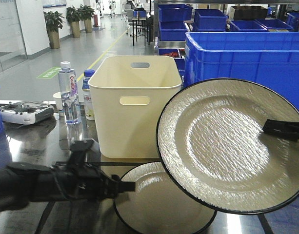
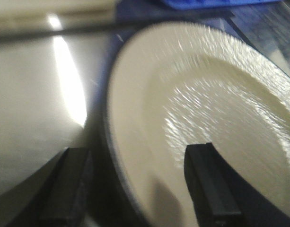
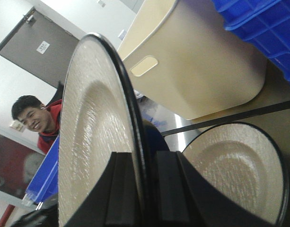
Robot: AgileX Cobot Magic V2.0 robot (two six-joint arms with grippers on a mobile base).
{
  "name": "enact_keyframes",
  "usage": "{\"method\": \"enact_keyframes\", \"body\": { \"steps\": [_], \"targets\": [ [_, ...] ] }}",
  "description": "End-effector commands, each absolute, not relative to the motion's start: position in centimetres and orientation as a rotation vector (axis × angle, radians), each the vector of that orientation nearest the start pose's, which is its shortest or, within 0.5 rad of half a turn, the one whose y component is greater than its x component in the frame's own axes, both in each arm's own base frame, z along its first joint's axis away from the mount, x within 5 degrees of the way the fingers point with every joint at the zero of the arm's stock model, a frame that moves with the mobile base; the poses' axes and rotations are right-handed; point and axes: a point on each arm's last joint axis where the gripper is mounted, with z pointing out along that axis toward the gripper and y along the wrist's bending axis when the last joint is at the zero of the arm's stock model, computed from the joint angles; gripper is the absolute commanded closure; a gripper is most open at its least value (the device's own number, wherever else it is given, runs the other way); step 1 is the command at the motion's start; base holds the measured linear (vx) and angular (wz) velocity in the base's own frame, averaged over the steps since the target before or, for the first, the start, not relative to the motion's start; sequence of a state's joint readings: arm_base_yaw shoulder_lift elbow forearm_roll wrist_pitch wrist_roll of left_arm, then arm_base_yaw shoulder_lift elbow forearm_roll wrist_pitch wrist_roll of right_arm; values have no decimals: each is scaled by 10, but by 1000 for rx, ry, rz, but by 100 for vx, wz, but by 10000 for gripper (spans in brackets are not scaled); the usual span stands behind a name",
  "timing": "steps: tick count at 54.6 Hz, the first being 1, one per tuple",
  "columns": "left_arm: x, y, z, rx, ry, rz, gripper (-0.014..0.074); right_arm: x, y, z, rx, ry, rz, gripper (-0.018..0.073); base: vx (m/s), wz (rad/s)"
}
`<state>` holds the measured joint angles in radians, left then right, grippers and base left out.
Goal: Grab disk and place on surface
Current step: 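Lower the right gripper's plate onto the first plate and release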
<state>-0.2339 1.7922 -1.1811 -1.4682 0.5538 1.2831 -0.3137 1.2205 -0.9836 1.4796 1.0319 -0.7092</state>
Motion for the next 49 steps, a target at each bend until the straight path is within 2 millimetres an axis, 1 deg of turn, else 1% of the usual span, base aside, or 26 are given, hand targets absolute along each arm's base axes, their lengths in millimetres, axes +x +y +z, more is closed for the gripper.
{"method": "enact_keyframes", "body": {
  "steps": [1,6,10,12,14,15,20,23,26,31,35,39,43,49],
  "targets": [
    [358,-119,299,468,1984,-757,67,245,-1,395,229,1752,1226,568,0,0],
    [340,-100,330,535,1931,-676,111,255,-6,386,276,1776,1190,568,0,0],
    [323,-84,354,539,1909,-618,203,266,-10,376,322,1795,1193,568,0,0],
    [315,-75,365,527,1903,-579,282,272,-10,371,341,1808,1207,568,0,0],
    [306,-70,376,506,1892,-559,343,278,-9,365,358,1821,1223,568,0,0],
    [303,-66,379,503,1891,-540,391,280,-8,362,364,1827,1230,568,0,0],
    [282,-55,400,479,1854,-472,601,299,8,347,359,1886,1264,568,0,0],
    [271,-52,411,471,1827,-448,606,310,21,340,340,1920,1271,568,0,0],
    [264,-51,417,472,1807,-440,606,321,36,333,324,1949,1266,568,0,0],
    [258,-52,421,476,1801,-452,605,336,60,323,306,1989,1262,566,0,0],
    [256,-53,421,485,1807,-467,605,346,74,314,297,2022,1264,563,0,0],
    [255,-54,420,496,1814,-478,605,351,85,307,283,2050,1278,551,0,0],
    [255,-55,420,502,1817,-484,605,353,94,299,268,2079,1287,521,0,0],
    [254,-55,420,507,1819,-489,605,354,103,290,213,2114,1272,433,0,0]
  ]
}}
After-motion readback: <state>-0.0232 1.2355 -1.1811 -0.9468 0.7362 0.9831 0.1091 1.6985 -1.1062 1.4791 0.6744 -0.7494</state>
